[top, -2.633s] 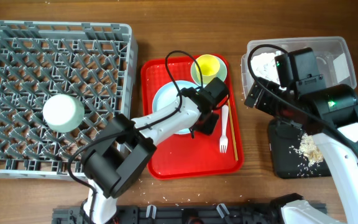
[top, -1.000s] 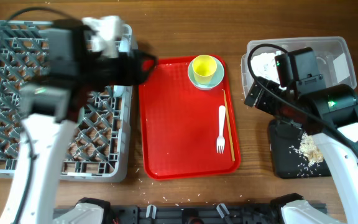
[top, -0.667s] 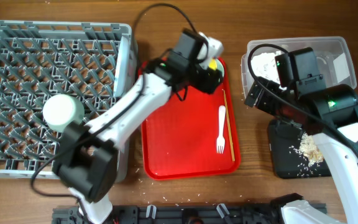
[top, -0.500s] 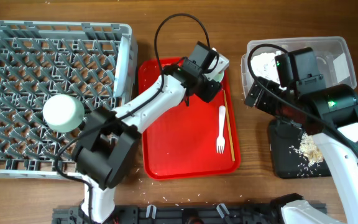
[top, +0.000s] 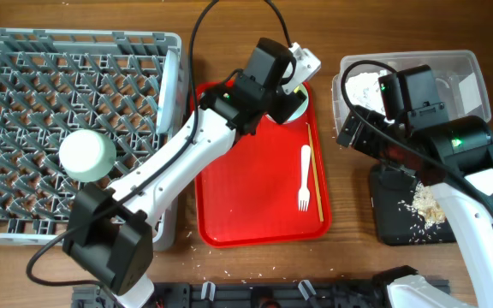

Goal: Sort waste into correct bins and load items into the dishwasher rack
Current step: 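Carry the yellow cup into the dish rack and release it, then reach the left gripper back to the tray and grasp the blue saucer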

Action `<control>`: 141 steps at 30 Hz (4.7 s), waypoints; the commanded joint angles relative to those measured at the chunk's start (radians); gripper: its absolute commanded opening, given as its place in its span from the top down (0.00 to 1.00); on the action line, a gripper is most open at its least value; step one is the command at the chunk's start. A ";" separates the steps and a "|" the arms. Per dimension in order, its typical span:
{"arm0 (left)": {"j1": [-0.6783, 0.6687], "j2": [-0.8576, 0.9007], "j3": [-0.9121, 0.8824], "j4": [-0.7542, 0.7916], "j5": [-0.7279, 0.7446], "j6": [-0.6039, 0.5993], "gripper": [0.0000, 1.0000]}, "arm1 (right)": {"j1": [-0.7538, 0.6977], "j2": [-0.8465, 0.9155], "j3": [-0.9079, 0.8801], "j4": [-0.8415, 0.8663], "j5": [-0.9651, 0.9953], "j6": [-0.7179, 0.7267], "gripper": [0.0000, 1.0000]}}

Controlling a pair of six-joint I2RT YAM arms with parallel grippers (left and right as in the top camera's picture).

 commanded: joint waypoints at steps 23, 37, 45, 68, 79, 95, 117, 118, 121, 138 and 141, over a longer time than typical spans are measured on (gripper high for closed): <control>0.000 0.132 0.001 -0.054 -0.005 -0.095 0.96 | -0.001 0.003 0.013 0.021 0.010 -0.010 0.00; 0.816 -0.470 0.001 -0.177 1.002 -0.772 0.96 | -0.001 0.003 0.013 0.022 0.010 -0.011 0.00; 1.159 -0.095 0.001 -0.220 1.420 -0.797 0.96 | -0.001 0.003 0.013 0.022 0.010 -0.011 0.01; 1.188 0.319 0.001 -0.108 1.135 -0.793 0.96 | -0.001 0.003 0.013 0.022 0.010 -0.011 0.00; 1.322 0.215 0.002 -0.338 0.904 -0.705 0.69 | -0.001 0.003 0.013 0.022 0.010 -0.010 0.00; 0.646 -0.020 0.002 -0.145 -0.342 -0.230 0.96 | -0.001 0.003 0.013 0.022 0.010 -0.010 0.00; 0.855 -0.188 0.002 -0.376 -0.167 -0.443 0.96 | -0.001 0.003 0.013 0.023 0.010 -0.010 0.00; 0.854 -0.234 0.002 -0.367 -0.052 -0.478 0.96 | -0.001 0.003 0.013 0.022 0.010 -0.011 0.00; 0.847 -0.351 0.002 -0.317 0.452 -0.540 0.73 | -0.001 0.003 0.013 0.022 0.010 -0.011 0.00; 0.043 0.190 0.002 -0.002 0.091 -0.058 0.54 | -0.001 0.003 0.011 0.023 0.010 -0.011 0.00; 0.043 0.270 0.001 0.006 0.092 -0.059 0.52 | -0.001 0.003 0.011 0.023 0.010 -0.010 0.00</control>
